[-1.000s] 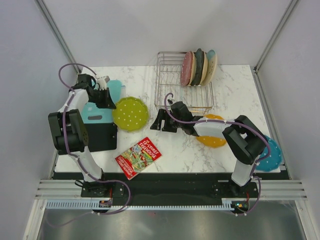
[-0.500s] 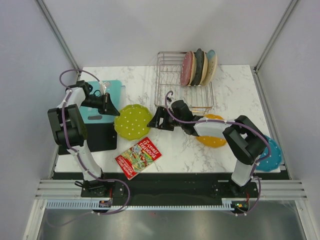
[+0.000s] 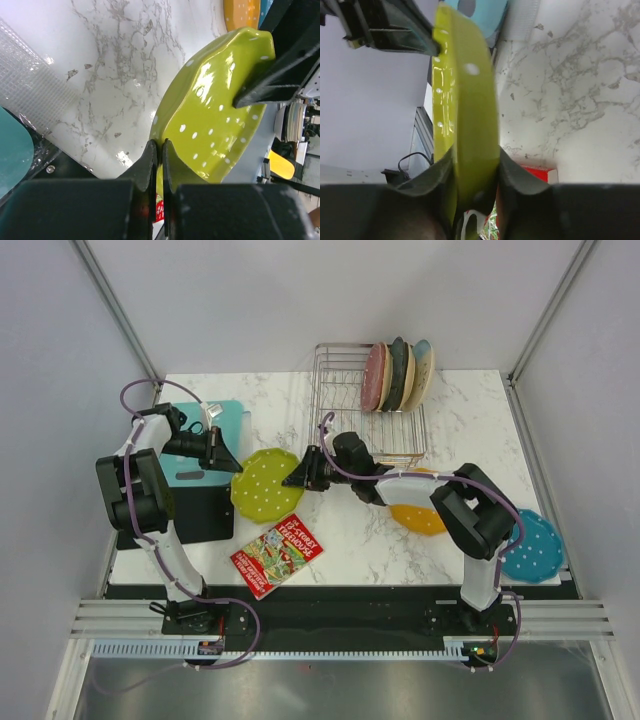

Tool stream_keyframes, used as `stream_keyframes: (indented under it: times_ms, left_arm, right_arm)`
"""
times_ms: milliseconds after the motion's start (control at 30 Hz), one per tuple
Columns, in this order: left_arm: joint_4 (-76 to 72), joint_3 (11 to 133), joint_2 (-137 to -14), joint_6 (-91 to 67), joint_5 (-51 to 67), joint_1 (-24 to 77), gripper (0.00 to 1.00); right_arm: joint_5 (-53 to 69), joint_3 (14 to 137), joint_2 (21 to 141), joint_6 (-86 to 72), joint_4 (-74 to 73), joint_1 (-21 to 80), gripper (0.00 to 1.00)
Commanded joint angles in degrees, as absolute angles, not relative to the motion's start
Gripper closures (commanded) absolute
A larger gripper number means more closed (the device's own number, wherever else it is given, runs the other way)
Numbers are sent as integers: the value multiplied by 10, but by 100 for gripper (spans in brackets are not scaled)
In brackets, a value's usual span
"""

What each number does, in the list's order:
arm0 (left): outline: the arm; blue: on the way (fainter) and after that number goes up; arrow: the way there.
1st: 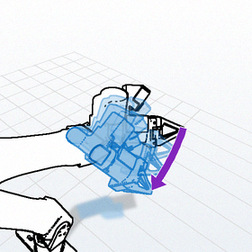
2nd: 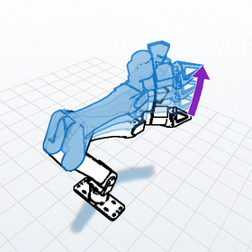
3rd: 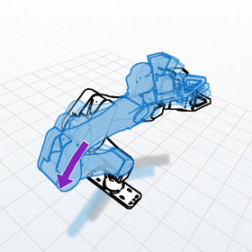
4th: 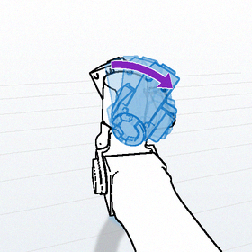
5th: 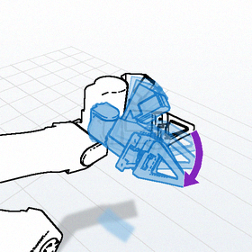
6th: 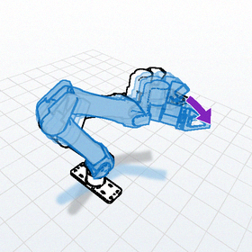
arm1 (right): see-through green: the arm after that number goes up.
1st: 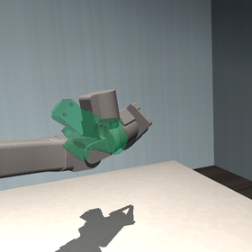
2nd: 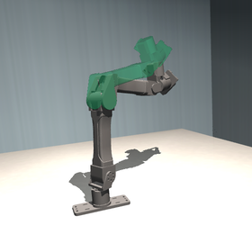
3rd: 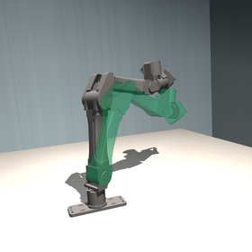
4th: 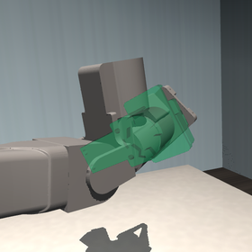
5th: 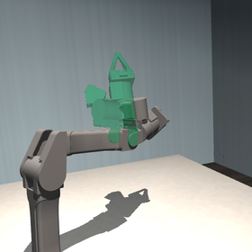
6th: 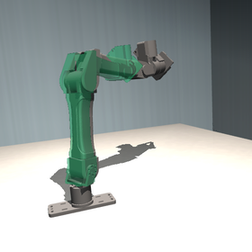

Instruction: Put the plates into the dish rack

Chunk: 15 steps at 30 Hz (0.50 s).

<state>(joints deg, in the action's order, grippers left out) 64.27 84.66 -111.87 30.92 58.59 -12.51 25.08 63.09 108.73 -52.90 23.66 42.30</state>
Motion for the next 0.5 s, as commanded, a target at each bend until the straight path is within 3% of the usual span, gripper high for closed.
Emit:
stream_keyframes:
  times_ms: [0,33,67,167,233,367,467]
  left_arm:
    - [666,858,-1104,292,650,-119,97]
    - [658,858,-1105,271,642,-119,96]
    - [636,856,-1104,263,635,-119,77]
    - [581,842,-1084,210,594,-120,52]
    - [530,837,-1048,175,564,-120,46]
    - [444,831,-981,94,421,-124,15]
    - [370,808,-928,32,308,-124,10]
  right_arm:
    - [276,659,1060,-490,255,431,86]
    - [272,664,1054,-477,224,428,96]
    - [267,669,1047,-461,203,427,100]
    - [277,688,1018,-404,148,415,100]
    - [296,731,1004,-360,81,393,100]
    - [308,829,992,-326,-16,338,100]
    - [228,933,985,-251,-79,324,100]
